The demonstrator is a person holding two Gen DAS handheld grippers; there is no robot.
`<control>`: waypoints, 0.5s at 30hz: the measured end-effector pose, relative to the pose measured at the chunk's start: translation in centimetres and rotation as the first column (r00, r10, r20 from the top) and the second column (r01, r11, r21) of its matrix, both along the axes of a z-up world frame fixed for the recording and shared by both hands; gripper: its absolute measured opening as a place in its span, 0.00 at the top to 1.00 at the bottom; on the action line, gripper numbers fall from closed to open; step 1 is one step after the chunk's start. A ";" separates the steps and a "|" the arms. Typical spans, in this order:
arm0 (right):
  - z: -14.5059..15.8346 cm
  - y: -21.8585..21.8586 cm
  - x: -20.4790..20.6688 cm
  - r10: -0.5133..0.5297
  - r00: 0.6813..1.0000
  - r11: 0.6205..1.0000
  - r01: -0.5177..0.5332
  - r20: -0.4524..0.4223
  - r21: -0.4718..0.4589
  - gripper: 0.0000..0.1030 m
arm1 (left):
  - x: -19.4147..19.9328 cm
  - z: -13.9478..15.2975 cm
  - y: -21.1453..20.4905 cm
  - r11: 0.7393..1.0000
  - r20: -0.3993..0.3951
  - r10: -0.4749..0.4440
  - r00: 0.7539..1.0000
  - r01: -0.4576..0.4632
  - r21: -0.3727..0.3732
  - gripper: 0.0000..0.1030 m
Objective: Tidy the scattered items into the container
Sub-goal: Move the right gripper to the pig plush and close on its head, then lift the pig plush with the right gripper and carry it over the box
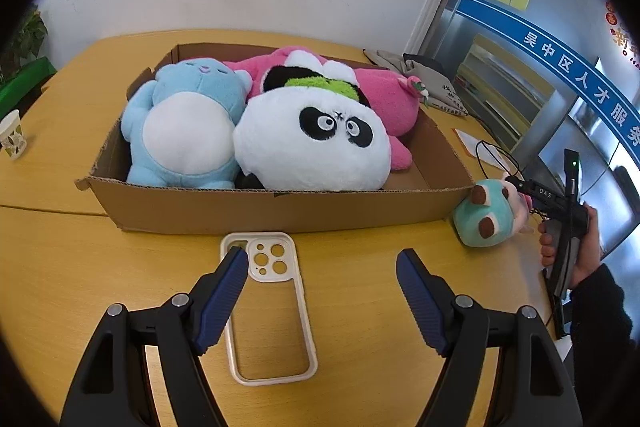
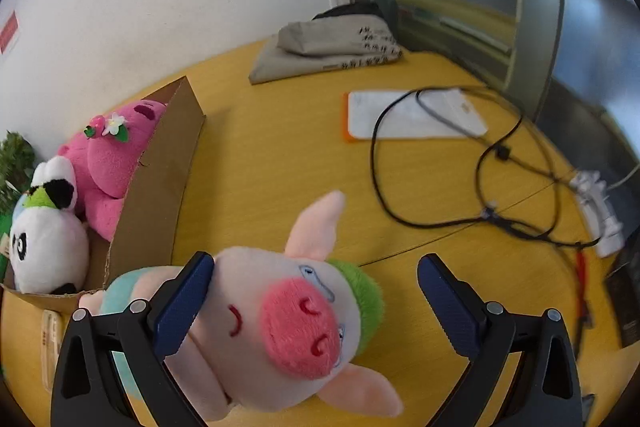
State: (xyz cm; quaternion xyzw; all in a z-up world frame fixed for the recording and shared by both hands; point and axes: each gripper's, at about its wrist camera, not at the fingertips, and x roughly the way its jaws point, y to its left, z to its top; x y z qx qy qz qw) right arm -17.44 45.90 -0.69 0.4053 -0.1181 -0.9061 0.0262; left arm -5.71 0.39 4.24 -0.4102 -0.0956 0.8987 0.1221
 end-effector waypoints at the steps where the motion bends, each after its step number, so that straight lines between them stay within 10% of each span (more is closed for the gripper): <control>1: -0.5 -0.1 -0.1 0.026 1.000 0.998 -0.025 0.012 -0.050 0.03 | -0.1 -0.2 0.1 1.000 0.004 -0.004 1.000 0.004 0.001 0.26; 15: -1.5 -3.9 8.1 0.153 0.988 0.976 -0.155 -0.025 -0.151 0.22 | -0.9 -2.6 3.9 0.994 0.058 -0.110 0.992 0.108 0.032 0.26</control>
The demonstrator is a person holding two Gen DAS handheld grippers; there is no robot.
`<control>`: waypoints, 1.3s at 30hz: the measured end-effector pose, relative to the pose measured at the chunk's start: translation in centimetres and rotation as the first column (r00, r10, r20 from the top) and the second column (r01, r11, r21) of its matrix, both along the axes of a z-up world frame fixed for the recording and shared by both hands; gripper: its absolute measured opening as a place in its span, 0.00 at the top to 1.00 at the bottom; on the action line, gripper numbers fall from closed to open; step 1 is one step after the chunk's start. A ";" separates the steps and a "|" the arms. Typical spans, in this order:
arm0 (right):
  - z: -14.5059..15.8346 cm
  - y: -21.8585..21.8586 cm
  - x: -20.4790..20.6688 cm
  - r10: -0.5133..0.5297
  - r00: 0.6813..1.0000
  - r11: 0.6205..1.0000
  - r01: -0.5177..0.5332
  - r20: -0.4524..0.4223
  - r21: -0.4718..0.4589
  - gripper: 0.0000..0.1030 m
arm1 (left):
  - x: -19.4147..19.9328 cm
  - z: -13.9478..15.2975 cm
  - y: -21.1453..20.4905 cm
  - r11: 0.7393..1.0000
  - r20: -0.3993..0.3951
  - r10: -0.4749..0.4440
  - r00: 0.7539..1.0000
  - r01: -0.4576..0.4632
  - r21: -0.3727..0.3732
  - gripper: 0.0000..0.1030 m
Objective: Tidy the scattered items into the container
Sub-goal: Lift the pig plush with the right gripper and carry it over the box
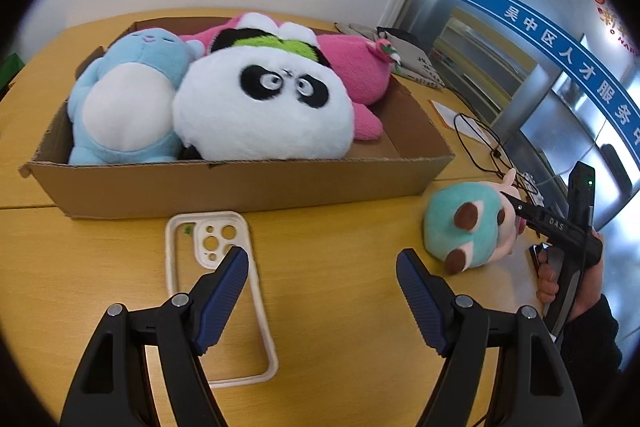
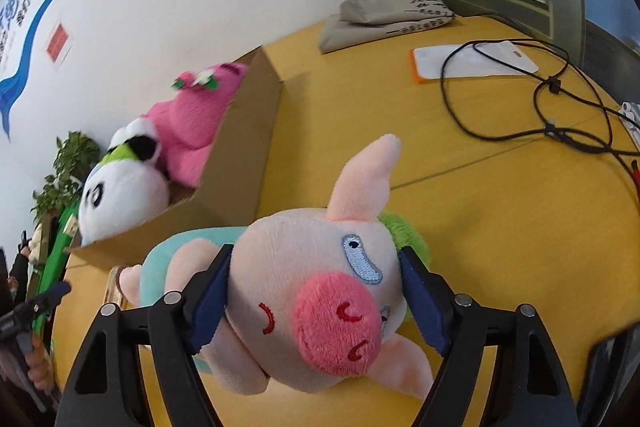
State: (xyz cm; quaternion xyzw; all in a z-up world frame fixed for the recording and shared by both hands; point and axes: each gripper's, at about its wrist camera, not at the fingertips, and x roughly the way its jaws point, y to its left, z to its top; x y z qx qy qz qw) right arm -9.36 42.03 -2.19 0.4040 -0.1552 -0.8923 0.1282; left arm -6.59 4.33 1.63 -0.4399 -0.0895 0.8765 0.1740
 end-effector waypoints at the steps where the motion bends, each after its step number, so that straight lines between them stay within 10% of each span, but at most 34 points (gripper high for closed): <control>1: 0.0 -0.5 0.7 0.005 1.000 1.000 -0.005 0.002 -0.007 0.22 | 0.0 -0.3 0.4 1.000 0.007 -0.014 1.000 0.014 0.005 0.26; 15: -0.5 -10.9 3.8 0.099 0.995 0.993 -0.097 0.026 -0.065 0.25 | -0.3 -4.3 3.6 0.978 0.079 -0.128 0.989 0.113 0.176 0.26; 21: -0.1 -11.2 4.1 0.129 0.991 0.990 -0.127 0.035 -0.055 0.31 | 0.0 -4.0 3.9 0.970 0.088 -0.188 0.978 0.171 0.174 0.44; 32: 2.7 -11.9 5.5 0.117 0.992 0.987 -0.121 -0.043 -0.109 0.34 | 0.9 1.5 2.9 0.970 -0.025 -0.192 0.981 0.194 0.146 0.50; 39: 5.7 -10.7 3.9 0.044 0.993 0.958 -0.074 -0.114 -0.278 0.34 | -2.7 7.4 5.0 0.972 -0.147 -0.234 0.961 0.236 -0.001 0.50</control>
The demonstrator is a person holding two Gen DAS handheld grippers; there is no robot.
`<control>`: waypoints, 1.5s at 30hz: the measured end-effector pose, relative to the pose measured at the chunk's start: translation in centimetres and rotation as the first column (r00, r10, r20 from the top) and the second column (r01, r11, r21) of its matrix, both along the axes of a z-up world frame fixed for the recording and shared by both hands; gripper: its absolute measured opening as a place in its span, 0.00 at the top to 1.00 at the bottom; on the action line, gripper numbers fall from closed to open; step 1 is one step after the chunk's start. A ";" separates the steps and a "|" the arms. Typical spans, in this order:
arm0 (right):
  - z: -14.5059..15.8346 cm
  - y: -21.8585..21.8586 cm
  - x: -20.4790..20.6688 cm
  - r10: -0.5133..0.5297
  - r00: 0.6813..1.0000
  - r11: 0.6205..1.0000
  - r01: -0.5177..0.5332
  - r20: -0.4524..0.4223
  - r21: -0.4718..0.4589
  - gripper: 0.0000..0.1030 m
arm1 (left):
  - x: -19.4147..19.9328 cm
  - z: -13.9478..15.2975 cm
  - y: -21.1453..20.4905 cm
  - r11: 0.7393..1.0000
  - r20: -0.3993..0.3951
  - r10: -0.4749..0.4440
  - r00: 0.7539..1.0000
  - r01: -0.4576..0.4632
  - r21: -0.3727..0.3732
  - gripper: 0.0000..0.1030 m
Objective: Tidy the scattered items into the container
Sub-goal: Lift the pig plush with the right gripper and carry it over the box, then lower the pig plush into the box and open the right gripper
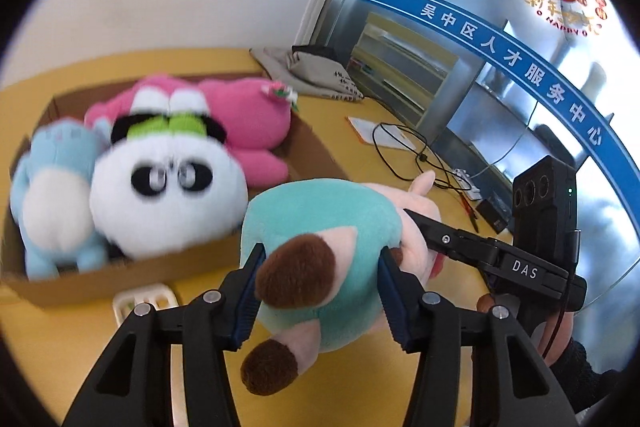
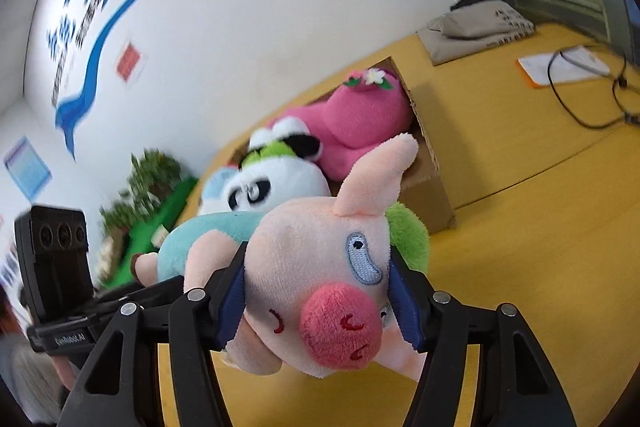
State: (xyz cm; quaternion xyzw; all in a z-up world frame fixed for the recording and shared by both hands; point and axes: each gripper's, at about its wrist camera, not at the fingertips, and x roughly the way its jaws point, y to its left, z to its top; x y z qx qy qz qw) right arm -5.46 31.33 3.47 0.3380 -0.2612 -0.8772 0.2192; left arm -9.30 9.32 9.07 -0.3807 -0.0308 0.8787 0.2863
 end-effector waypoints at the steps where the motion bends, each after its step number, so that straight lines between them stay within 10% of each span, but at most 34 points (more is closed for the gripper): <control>1: -0.1 0.2 -0.7 -0.019 1.000 0.999 0.020 0.008 -0.037 0.34 | -0.8 0.5 0.4 1.000 -0.013 -0.005 1.000 0.005 -0.022 0.50; 13: 0.1 0.6 -10.1 -0.133 0.987 0.969 0.148 0.086 -0.197 0.34 | -10.8 3.1 2.7 0.980 -0.079 -0.065 0.995 0.049 -0.191 0.51; 21: -3.7 0.8 -14.1 -0.231 0.933 0.952 0.275 0.275 -0.136 0.35 | -19.2 -3.1 7.0 0.898 0.048 -0.095 0.994 0.107 -0.427 0.55; 36: -0.8 -0.3 -10.8 -0.213 0.965 0.973 0.196 0.153 0.118 0.21 | -19.2 -1.4 6.2 0.931 0.038 0.020 0.999 -0.005 -0.364 0.52; 41: 0.6 0.0 -8.7 -0.257 0.960 0.944 0.226 0.107 0.241 0.08 | -14.3 3.6 2.8 0.957 -0.093 0.090 0.992 -0.112 -0.268 0.51; 45: 1.5 0.0 -7.3 -0.242 0.968 0.935 0.214 0.067 0.283 0.05 | -8.6 5.2 -1.2 0.958 -0.160 0.158 0.974 -0.191 -0.215 0.31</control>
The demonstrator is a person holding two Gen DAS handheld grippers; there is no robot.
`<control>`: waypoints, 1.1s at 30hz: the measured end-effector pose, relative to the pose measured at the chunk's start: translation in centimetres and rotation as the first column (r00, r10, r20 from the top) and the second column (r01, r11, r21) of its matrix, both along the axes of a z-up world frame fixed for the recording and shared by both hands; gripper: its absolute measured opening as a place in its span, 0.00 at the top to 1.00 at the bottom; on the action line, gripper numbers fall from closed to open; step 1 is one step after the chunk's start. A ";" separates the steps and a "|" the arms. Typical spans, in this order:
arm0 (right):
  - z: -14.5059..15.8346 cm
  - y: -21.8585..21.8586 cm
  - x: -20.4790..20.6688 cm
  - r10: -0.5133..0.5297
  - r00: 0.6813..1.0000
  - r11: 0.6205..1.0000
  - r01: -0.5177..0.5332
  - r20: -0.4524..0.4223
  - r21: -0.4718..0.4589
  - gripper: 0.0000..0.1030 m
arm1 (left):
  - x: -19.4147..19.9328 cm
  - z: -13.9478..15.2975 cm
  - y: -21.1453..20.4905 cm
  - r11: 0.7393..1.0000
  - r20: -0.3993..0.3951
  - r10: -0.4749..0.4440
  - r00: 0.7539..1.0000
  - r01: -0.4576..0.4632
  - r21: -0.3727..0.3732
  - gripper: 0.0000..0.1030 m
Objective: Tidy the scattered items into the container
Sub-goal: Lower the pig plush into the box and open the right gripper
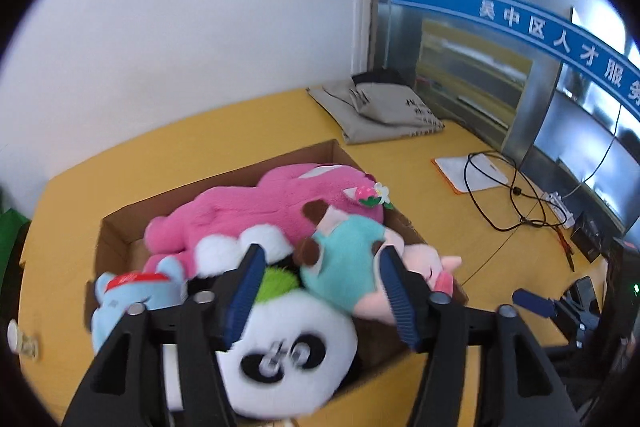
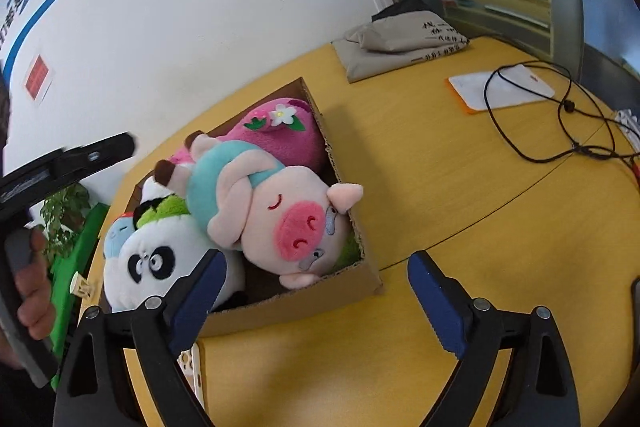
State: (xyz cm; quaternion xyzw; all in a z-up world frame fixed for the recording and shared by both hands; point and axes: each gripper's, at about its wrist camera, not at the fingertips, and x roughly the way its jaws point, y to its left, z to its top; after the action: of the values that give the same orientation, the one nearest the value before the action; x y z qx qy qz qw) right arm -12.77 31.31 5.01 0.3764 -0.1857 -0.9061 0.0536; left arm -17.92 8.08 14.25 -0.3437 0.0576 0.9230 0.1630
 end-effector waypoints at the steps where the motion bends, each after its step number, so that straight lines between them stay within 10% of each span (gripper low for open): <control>1: 0.4 -0.4 0.7 0.010 1.000 1.000 -0.010 -0.015 0.030 0.03 | 1.6 0.0 -1.2 1.000 -0.022 0.024 0.999 -0.024 0.005 0.29; 7: 1.0 -4.3 3.5 0.108 0.991 0.978 -0.091 -0.078 0.188 0.00 | 8.8 -2.1 -6.2 0.976 -0.093 0.202 0.975 -0.208 -0.058 0.29; 13: 1.7 -7.7 6.7 0.216 0.970 0.961 -0.191 -0.110 0.199 0.00 | 13.8 -4.1 -9.6 0.949 -0.039 0.313 0.949 -0.311 0.048 0.29; 33: 2.5 -9.3 10.1 0.228 0.964 0.949 -0.188 -0.139 0.253 0.00 | 16.3 -6.1 -10.6 0.942 0.021 0.322 0.947 -0.322 0.095 0.29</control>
State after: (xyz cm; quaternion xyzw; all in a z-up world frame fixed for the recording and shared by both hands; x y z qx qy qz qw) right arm -2.63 21.98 7.54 0.3206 -0.0299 -0.9392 0.1191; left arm -1.67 -2.56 8.11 -0.3426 -0.0448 0.9381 0.0266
